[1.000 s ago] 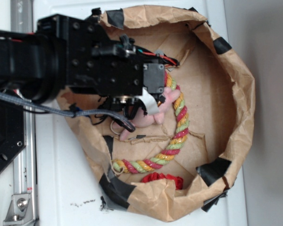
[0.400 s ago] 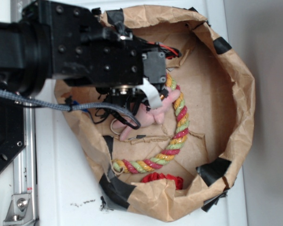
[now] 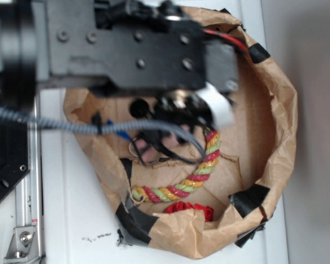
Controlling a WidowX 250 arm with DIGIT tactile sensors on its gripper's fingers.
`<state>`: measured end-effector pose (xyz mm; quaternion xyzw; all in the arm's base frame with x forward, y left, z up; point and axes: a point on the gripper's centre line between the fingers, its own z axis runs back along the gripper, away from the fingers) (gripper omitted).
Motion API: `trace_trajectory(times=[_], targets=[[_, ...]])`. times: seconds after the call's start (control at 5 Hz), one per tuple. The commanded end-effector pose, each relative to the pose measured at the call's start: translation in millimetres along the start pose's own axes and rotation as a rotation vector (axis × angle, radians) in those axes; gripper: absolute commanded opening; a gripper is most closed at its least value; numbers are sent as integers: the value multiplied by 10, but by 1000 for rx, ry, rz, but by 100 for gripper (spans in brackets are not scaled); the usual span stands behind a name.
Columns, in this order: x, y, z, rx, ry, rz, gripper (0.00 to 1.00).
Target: Grab the yellow duck.
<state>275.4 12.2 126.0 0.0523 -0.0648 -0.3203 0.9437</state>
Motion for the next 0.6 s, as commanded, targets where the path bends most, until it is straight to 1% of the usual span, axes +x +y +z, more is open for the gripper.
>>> trace_trajectory(times=[0.0,0.2,0.4], targets=[[463,10,440,-69,8,118,0],[495,-49,324,-133,34,265,0],[459,-2,240,-152,44,312,0]])
